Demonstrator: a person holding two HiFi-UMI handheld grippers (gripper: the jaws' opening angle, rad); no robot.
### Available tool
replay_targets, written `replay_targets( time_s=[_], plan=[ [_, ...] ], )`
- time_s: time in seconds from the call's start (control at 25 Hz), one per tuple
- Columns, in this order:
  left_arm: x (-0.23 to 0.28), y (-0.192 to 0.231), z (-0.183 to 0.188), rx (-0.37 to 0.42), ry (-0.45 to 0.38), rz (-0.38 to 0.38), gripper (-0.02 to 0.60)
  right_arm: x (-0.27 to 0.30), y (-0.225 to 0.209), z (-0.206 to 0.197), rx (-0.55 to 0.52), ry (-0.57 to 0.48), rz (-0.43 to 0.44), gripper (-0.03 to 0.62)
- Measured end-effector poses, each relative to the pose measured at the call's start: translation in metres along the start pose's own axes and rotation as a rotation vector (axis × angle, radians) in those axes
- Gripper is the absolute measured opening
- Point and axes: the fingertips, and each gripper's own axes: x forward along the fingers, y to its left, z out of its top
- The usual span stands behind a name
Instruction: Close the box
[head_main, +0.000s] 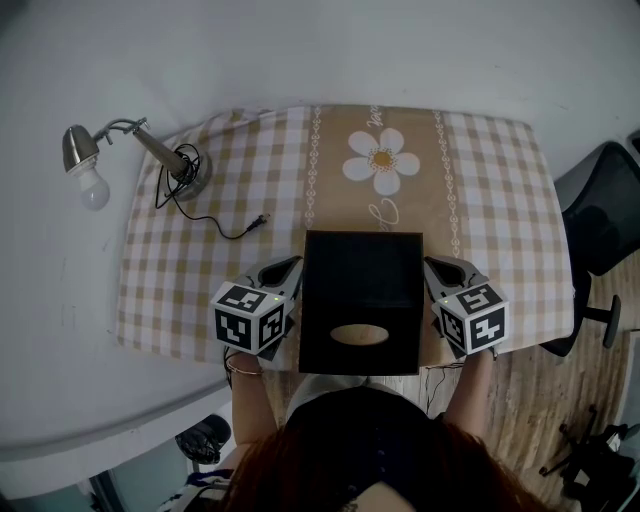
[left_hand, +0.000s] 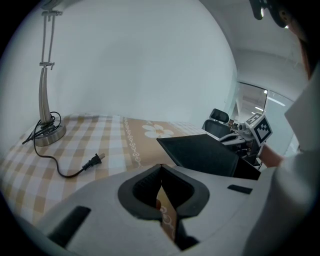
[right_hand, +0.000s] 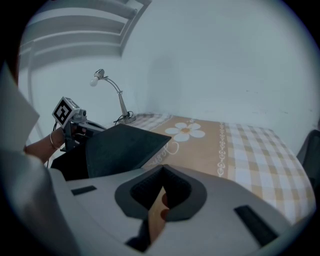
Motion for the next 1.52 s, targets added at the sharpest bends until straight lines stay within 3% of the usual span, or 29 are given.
replay_targets(
  time_s=[1.52],
  plan=[
    [-0.042, -0.018, 0.028, 0.055, -0.15, 0.081, 0.027, -0.041, 0.012, 0.025, -0.025, -0.13, -0.114, 0.017]
  ],
)
